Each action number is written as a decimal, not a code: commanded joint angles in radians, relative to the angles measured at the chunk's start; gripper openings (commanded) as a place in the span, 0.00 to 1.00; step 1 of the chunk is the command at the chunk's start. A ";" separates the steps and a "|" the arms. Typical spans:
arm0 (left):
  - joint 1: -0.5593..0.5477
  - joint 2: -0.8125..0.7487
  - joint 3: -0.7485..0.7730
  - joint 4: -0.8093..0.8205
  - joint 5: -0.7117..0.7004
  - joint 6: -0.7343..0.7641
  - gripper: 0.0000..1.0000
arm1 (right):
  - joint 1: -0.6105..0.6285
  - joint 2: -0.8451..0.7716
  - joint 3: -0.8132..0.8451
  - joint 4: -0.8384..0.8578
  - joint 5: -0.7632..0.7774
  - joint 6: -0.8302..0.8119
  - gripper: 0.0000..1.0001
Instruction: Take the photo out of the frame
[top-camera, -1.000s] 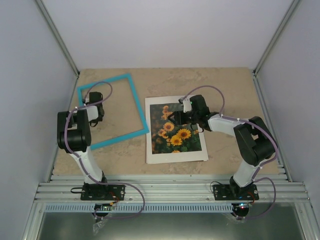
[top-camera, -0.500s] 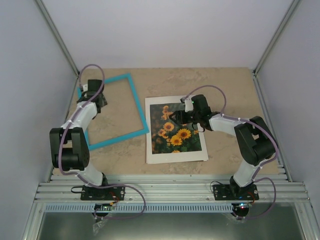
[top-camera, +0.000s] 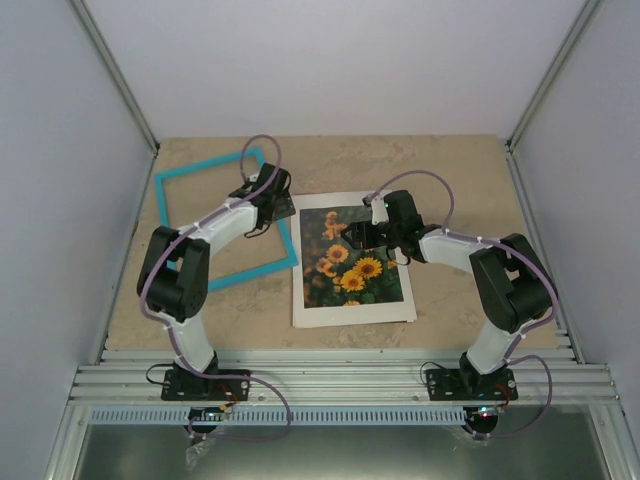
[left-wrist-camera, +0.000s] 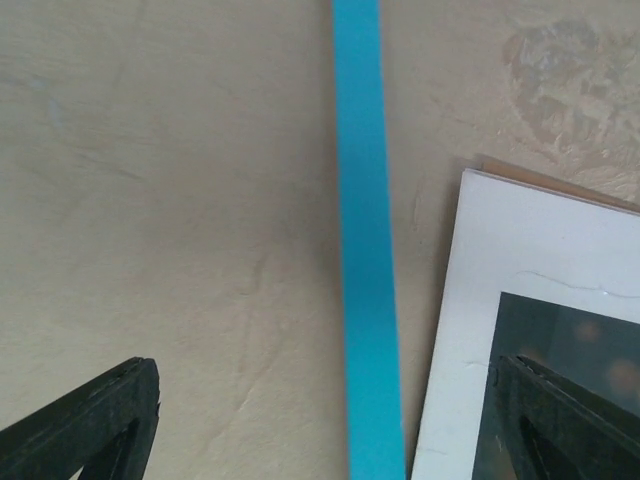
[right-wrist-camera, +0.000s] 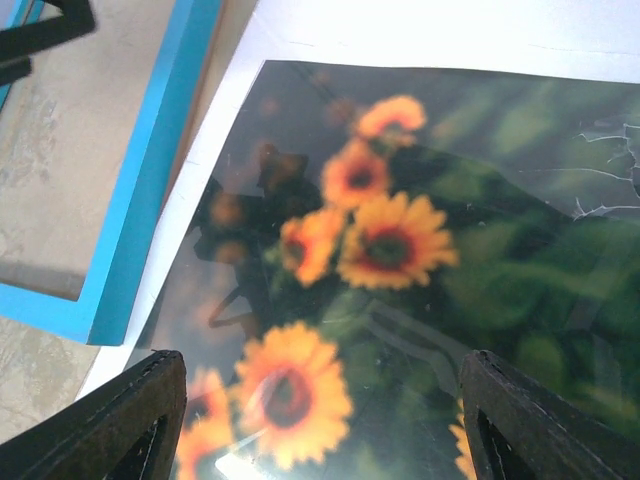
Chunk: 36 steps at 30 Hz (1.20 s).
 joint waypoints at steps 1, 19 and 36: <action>-0.020 0.095 0.076 -0.025 -0.009 -0.043 0.94 | -0.004 -0.011 -0.007 0.011 0.016 -0.021 0.76; -0.038 0.113 -0.045 -0.067 -0.030 -0.050 0.81 | -0.005 0.007 0.007 -0.004 0.019 -0.022 0.84; -0.038 -0.160 -0.358 -0.008 -0.044 -0.110 0.77 | 0.007 0.004 0.013 -0.022 0.048 -0.035 0.86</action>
